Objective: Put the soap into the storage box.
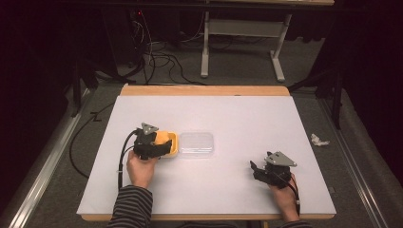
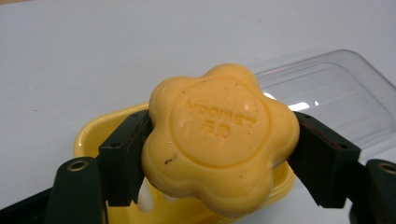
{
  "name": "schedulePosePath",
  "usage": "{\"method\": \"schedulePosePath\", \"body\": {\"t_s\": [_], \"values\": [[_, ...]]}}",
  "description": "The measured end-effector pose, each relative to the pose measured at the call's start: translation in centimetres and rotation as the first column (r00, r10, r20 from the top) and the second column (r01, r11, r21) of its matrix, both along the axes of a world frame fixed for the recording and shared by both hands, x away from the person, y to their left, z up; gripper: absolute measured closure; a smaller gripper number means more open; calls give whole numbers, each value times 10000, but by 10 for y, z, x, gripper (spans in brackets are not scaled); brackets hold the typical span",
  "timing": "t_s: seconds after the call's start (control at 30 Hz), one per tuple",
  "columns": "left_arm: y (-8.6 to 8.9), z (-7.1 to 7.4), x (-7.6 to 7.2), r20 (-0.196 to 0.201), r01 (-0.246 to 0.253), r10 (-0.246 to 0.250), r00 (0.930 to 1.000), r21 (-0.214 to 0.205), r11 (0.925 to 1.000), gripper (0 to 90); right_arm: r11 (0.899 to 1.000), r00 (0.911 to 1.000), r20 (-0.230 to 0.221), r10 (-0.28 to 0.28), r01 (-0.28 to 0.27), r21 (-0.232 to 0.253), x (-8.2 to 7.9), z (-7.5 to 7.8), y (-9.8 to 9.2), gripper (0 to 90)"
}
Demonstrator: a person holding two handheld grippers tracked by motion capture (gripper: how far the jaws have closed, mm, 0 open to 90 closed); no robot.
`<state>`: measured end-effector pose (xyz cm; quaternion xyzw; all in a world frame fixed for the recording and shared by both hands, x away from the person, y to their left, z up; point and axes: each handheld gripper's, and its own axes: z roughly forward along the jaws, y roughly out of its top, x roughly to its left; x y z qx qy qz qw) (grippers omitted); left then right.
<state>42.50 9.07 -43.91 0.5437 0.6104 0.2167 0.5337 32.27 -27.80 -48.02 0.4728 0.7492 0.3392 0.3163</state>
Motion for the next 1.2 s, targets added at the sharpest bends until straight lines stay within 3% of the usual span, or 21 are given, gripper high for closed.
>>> {"method": "schedulePosePath", "body": {"t_s": [0.3, 0.57, 0.7, 0.97, 1.2], "values": [[-3, -6, 11, -162, -38, 51, 9999, 736, 9973, 274, 9998, 9999, -41, -116, 117, 141, 1, 0, -2, 263], [-4, -20, 12, -541, 217, -174, 9984, 794, 9966, 273, 9993, 9993, -147, -333, 335, 134, 2, 0, -3, 256], [-4, -27, 11, -724, 516, -443, 9964, 1025, 9934, 274, 9988, 9989, -116, -458, 460, 152, 2, 0, -3, 249], [-3, -34, 12, -897, 954, -873, 9921, 901, 9914, 273, 9979, 9978, -193, -633, 636, 142, 3, 0, -3, 248], [-3, -35, 14, -936, 887, -812, 9923, 782, 9930, 272, 9966, 9971, -294, -696, 709, 430, 4, 0, -6, 248]]}}
